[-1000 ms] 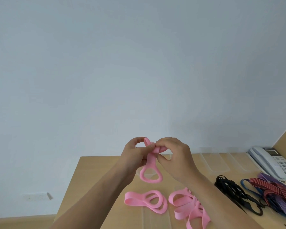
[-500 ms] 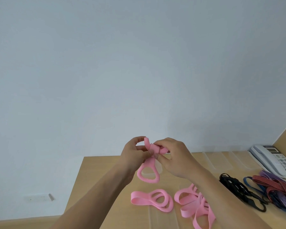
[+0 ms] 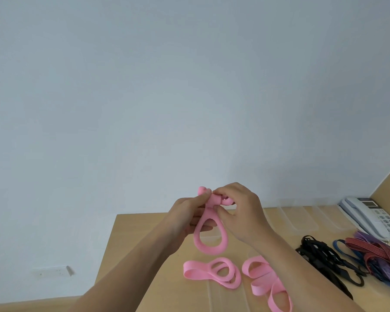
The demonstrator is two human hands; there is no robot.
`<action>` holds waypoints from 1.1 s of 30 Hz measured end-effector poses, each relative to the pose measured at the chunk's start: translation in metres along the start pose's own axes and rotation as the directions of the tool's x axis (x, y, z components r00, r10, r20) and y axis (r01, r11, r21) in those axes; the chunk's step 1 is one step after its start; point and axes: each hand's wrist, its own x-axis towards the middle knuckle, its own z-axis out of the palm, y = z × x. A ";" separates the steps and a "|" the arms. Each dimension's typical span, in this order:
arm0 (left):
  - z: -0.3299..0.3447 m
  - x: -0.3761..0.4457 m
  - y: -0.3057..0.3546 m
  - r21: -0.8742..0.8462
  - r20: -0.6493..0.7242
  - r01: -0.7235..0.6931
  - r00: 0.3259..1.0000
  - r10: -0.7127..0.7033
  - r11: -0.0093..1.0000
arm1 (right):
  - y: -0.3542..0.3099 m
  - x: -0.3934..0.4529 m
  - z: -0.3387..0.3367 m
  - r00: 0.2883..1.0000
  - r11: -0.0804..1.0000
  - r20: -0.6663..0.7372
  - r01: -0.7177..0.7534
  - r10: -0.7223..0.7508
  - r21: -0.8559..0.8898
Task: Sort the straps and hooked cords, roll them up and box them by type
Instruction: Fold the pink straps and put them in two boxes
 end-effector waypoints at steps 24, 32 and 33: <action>-0.028 -0.012 -0.025 0.046 0.040 -0.066 0.997 0.064 0.997 | -0.033 -0.019 0.022 0.947 0.936 0.156 -0.307 0.282 0.171; -0.029 0.003 -0.030 0.046 -0.015 -0.031 0.999 0.032 0.998 | -0.019 -0.009 0.021 0.874 0.888 0.345 -0.421 0.342 0.185; -0.028 0.005 -0.030 0.053 -0.027 -0.029 0.999 0.030 0.998 | -0.016 -0.009 0.021 0.877 0.899 0.351 -0.405 0.329 0.169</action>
